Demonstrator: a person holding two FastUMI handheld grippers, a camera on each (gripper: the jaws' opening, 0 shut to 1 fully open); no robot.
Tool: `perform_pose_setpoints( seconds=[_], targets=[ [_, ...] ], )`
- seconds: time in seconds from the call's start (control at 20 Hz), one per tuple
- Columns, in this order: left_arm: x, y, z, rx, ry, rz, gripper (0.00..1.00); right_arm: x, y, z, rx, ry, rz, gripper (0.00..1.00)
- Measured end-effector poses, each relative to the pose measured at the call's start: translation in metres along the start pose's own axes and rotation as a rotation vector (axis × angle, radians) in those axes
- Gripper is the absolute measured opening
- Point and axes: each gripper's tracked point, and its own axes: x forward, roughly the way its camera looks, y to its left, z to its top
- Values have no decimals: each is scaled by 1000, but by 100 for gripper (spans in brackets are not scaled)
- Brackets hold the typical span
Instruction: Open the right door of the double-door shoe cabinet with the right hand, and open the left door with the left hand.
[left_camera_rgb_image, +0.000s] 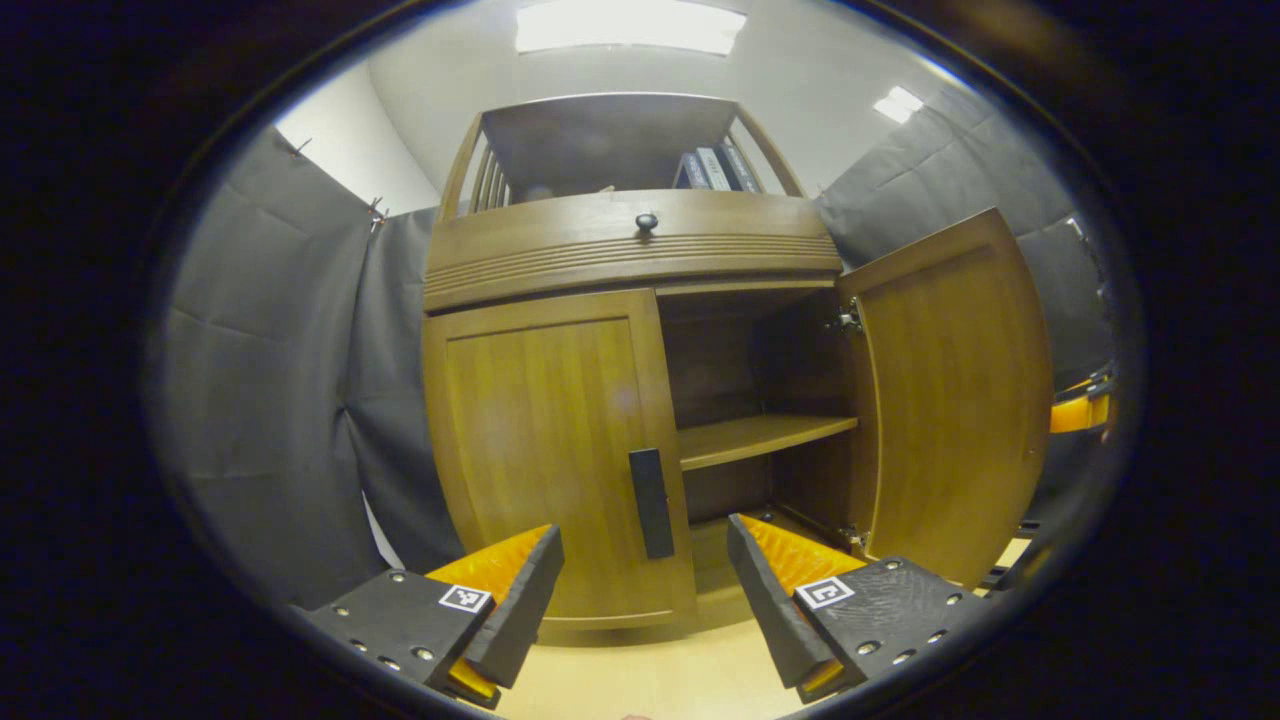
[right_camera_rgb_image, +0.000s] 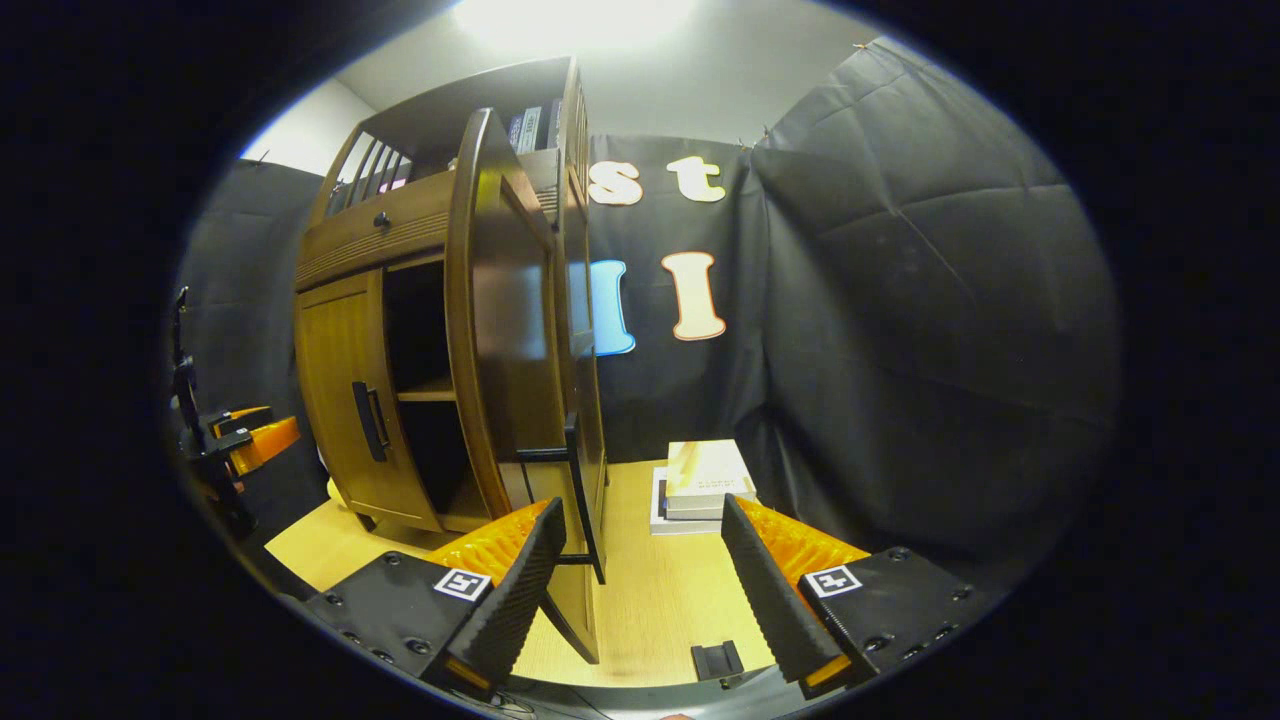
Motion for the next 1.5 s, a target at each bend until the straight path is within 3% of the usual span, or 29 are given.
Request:
perform_pose_setpoints(
  seconds=[0.5, 0.6, 0.85, 0.95, 1.1, 1.25, 1.3, 1.5],
  targets=[
    [1, -1, -4, -22, 49, 2, 97, -47, -3, 22, 5, -44, -123, 100],
    [1, 1, -5, -15, 56, 16, 97, -50, -4, 16, 19, -33, -144, 92],
    [5, -4, -16, -25, 105, 25, 97, -56, -6, 9, 24, -9, -188, 98],
    [3, -7, -14, -28, 121, 30, 86, -52, -10, 8, 24, -4, -191, 98],
    [5, -7, -17, -29, 118, 61, 88, -51, -9, 9, 30, -2, -187, 98],
    [16, -8, -24, -40, 137, 60, 63, -52, -10, 11, 14, 0, -189, 98],
    [29, -15, -32, -68, 137, 12, 56, -52, -10, 11, 9, 1, -184, 98],
    [16, -15, -29, -107, 158, 32, 31, -57, -11, 16, 1, -13, -169, 98]
  ],
)
